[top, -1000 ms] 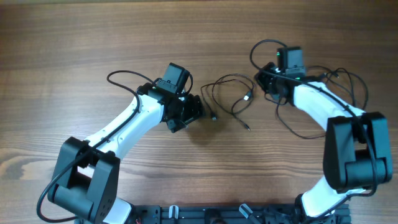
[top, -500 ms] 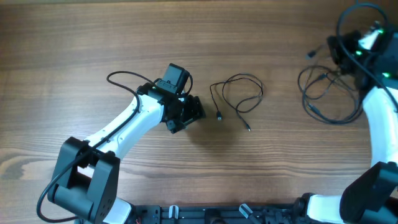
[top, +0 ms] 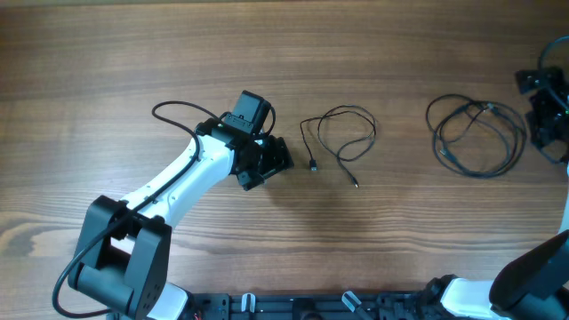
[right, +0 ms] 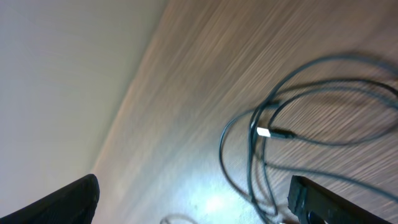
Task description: Untangle cables
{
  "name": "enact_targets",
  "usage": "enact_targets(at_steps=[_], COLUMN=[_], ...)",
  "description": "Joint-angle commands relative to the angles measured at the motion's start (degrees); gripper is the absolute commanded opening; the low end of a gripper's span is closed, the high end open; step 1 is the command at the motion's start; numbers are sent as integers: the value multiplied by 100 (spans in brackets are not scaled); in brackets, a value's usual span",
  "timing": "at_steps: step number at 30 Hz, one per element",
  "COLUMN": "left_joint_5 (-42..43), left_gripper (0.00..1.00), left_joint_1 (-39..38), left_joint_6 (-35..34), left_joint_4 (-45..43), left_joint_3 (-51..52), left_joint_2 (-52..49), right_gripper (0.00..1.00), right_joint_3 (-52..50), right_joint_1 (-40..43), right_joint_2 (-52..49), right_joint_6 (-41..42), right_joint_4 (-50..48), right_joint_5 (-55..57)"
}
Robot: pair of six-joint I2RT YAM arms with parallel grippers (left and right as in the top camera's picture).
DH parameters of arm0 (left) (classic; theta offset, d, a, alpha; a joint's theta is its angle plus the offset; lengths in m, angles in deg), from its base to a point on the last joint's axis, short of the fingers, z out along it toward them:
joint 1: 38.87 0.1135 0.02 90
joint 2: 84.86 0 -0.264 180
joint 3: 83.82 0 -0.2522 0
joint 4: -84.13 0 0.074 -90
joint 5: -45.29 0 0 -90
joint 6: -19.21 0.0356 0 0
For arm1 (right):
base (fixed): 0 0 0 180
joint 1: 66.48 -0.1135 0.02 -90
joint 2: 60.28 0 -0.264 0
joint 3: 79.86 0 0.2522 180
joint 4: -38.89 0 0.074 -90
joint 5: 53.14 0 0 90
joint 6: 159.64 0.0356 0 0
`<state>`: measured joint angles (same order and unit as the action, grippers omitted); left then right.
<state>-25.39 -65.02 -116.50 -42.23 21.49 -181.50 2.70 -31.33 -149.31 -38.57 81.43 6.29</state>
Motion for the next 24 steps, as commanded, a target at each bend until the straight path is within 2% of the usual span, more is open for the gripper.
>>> enact_targets(at_steps=[1, 3, 6, 7, 10, 12, 15, 19, 22, 24], left_joint_5=[-144, -142, -142, -144, -144, -173, -448, -595, -592, -590], left_gripper=[75, 75, 75, 75, 75, 74, 70, 69, 71, 72], left_joint_1=[-7, -7, -7, -7, -7, -7, 20, 387, 881, 1067], left_joint_6=[33, 33, 33, 33, 33, 33, 31, 33, 33, 33], left_joint_4=[4, 7, 4, 2, 4, 7, 87, 365, 483, 483], left_joint_3=[-4, -4, -4, -4, -4, -4, -4, -4, -4, -4], left_joint_2=[83, 83, 83, 83, 83, 83, 83, 83, 83, 83], right_gripper=[100, 100, 100, 96, 93, 93, 94, 94, 83, 66], right_joint_3=[9, 9, 9, 9, 9, 9, 9, 9, 9, 9], right_joint_1=[-463, -831, -1534, -1818, -2686, -3126, -3755, -4138, -4312, -4369], right_joint_2=[-44, -44, -66, -76, -170, -310, -743, -1432, -1888, -2041], right_joint_6=[-968, -1023, -1528, -1696, -2551, -2822, -3171, -3252, -3038, -2667], right_joint_4=[295, 623, 861, 879, 857, 813, 667, 341, 59, -90], right_joint_5=[-129, 404, 424, 424, 505, 942, 1572, 1766, 1746, 1742])
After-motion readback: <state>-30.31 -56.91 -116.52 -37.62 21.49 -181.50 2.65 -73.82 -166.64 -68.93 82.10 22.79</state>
